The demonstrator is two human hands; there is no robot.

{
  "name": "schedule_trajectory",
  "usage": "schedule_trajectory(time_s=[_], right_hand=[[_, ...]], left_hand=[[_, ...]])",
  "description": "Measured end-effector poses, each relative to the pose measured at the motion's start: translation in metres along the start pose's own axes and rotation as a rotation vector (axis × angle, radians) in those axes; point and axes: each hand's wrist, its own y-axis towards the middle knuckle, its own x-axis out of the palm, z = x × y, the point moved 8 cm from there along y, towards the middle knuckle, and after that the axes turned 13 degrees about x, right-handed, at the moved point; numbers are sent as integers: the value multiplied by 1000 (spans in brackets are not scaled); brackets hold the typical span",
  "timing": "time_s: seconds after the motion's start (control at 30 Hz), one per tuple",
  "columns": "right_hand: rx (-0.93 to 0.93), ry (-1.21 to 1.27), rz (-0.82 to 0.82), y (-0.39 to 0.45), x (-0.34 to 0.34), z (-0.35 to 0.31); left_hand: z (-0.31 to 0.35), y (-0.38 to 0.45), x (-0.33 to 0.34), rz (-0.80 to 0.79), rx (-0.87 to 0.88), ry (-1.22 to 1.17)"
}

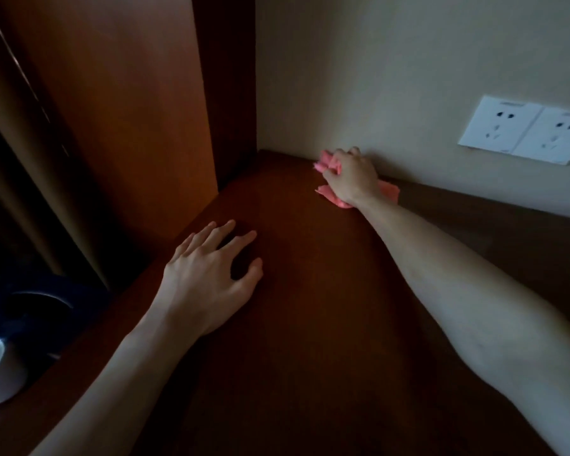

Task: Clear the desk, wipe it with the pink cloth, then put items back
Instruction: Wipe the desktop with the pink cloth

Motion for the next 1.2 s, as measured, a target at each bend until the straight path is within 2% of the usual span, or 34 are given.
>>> schedule_trajectory(time_s=[0.1, 0.23, 0.53, 0.6, 0.67, 0.77, 0.87, 0.93, 1.03, 1.1, 1.13, 1.2], right_hand=[[9, -19, -7, 9, 5, 2], [-40, -31, -9, -33, -5, 3], [-325, 147, -115, -288, -77, -36], [-420, 186, -194, -353, -97, -39], [-499, 205, -273, -400, -112, -37], [-470, 180, -237, -383, -110, -26], [-249, 93, -81, -320, -94, -21], [-161, 69, -19, -314, -91, -28], [-302, 103, -68, -369, -105, -43], [-432, 163, -191, -422, -117, -45], [-445, 175, -231, -434, -119, -40], [-425, 162, -189, -421, -120, -34]], left_hand=[[1, -2, -3, 3, 1, -10], [4, -3, -5, 4, 8, -21], [38, -32, -20, 93, -25, 46], [60, -60, -20, 82, -9, 8], [81, -106, -19, 139, 17, -2], [89, -170, -10, 178, -11, 14], [88, -188, 0, 162, -21, 7], [89, -186, -1, 171, -11, 35], [90, -187, -1, 204, -5, 44], [90, -188, 0, 219, -13, 50], [90, -187, -1, 225, -19, 56], [91, -187, -2, 238, -24, 60]])
